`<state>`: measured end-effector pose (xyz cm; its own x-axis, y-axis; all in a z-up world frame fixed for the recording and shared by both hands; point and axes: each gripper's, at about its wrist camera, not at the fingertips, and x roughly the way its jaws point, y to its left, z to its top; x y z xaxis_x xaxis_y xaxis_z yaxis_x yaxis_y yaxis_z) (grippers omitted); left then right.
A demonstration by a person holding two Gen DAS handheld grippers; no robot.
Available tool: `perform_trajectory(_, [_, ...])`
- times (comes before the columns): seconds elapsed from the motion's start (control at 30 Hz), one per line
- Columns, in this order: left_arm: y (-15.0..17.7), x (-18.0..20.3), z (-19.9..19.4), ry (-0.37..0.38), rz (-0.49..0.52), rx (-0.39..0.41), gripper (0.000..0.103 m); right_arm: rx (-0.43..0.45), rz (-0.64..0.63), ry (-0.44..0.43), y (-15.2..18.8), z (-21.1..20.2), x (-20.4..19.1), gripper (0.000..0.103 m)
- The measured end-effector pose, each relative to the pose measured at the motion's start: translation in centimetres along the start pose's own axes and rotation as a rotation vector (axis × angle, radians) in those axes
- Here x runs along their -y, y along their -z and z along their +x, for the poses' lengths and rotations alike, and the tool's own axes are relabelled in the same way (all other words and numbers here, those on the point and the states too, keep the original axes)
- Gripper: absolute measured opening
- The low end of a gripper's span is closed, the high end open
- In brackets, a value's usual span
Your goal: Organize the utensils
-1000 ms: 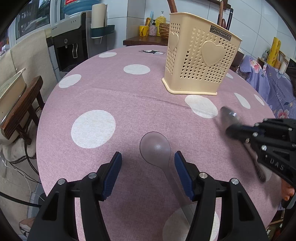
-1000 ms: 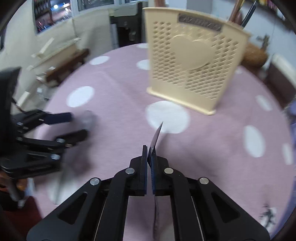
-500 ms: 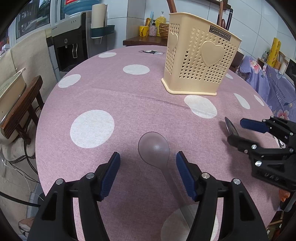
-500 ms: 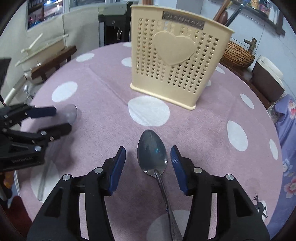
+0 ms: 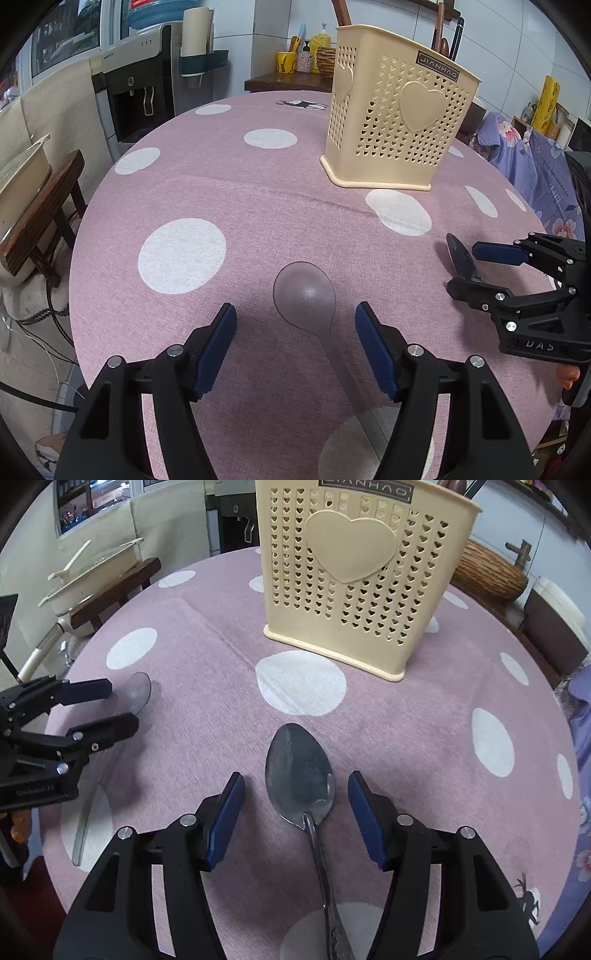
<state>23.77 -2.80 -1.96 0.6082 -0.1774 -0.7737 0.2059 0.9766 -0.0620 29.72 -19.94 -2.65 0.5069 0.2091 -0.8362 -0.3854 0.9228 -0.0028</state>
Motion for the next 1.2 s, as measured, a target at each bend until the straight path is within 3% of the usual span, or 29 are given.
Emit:
perform_trajectory(0.07, [0.0,0.0,0.0,-0.002,0.0,-0.001,0.066,0.003,0.003,-0.027,-0.3,0.3,0.2,0.052])
perform_trajectory(0.13, [0.0,0.0,0.0,-0.003,-0.001,-0.002,0.067,0.006,0.007,-0.034,-0.6,0.3,0.5,0.039])
perform_trajectory(0.37, [0.0,0.2,0.0,-0.011,0.001,-0.005,0.067,0.012,-0.009,-0.01,-1.0,0.2,-0.1,0.039])
perform_trajectory(0.6, [-0.1,0.1,0.0,-0.003,-0.029,-0.011,0.067,0.106,0.116,-0.009,-1.1,-2.2,1.2,0.039])
perform_trajectory(0.77, [-0.4,0.8,0.5,-0.058,-0.022,-0.017,0.067,0.168,0.144,0.027,-1.0,-4.2,0.7,0.039])
perform_trajectory(1.03, [-1.2,1.4,1.1,-0.098,-0.033,-0.025,0.051,0.184,0.169,0.029,-1.1,-5.1,0.3,0.039])
perform_trajectory(1.2, [-1.6,1.5,1.4,-0.108,-0.031,-0.02,0.037,0.187,0.183,0.027,-0.9,-5.1,0.4,0.039])
